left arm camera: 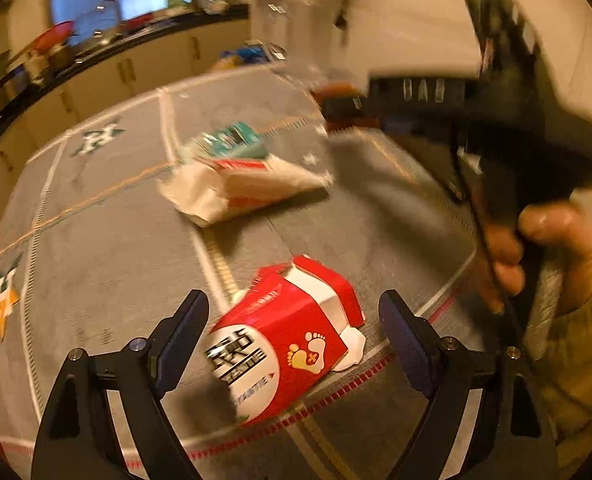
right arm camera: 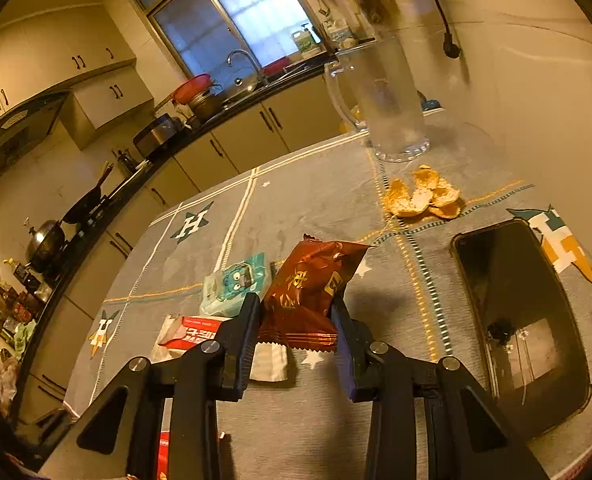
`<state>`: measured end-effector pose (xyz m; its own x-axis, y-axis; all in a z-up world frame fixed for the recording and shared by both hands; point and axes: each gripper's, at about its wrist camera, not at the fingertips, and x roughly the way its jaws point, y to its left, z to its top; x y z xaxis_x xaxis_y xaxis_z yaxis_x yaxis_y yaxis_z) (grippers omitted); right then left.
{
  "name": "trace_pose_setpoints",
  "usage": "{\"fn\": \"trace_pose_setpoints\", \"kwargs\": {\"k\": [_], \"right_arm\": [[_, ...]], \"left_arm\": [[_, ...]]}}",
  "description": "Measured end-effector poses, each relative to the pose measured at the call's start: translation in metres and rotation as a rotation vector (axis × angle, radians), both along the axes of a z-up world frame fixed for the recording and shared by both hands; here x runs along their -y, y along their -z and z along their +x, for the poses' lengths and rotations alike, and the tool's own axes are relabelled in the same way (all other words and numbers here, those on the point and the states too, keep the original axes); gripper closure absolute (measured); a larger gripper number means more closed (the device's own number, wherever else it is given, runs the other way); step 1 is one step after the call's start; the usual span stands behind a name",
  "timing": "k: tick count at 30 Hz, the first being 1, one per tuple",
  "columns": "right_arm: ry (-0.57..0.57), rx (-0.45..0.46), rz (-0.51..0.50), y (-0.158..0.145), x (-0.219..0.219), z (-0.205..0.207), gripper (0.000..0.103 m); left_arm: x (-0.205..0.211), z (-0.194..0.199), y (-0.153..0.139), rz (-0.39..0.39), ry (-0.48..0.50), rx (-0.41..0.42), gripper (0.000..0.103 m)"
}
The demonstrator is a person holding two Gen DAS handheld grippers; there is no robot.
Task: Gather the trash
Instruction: 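Grasp the red-white paper box with the left tool while the right tool grasps the brown snack wrapper, then carry box and wrapper to the red basket and open both tools to drop them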
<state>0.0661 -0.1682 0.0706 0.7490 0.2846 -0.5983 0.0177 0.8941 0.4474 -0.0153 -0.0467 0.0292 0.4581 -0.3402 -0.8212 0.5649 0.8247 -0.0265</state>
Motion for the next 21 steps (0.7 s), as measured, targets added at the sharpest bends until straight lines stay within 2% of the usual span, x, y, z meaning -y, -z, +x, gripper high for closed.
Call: {"fn": "trace_pose_setpoints", "kwargs": {"k": [6,9,10,12,18,21], "right_arm": [[-0.023,0.018,0.010,-0.006,-0.004,-0.001,0.066],[-0.031,0.023,0.015,-0.008,-0.006,-0.002,0.066],[-0.034,0.024,0.016,-0.008,-0.006,-0.002,0.066],[-0.037,0.024,0.017,-0.008,-0.007,-0.002,0.066],[-0.045,0.025,0.006,-0.007,-0.011,-0.002,0.066],[-0.049,0.026,0.001,-0.006,-0.011,0.000,0.066]], "left_arm": [[0.006,-0.004,0.018,0.001,0.024,-0.065,0.017],[0.012,-0.016,0.022,0.061,0.001,-0.028,0.024],[0.013,-0.022,0.020,0.070,-0.012,-0.005,0.029],[0.011,-0.028,0.015,0.040,-0.029,-0.005,0.033],[-0.007,-0.050,0.001,-0.042,-0.108,0.036,0.034],[-0.024,-0.065,-0.016,-0.032,-0.177,0.100,0.034]]}}
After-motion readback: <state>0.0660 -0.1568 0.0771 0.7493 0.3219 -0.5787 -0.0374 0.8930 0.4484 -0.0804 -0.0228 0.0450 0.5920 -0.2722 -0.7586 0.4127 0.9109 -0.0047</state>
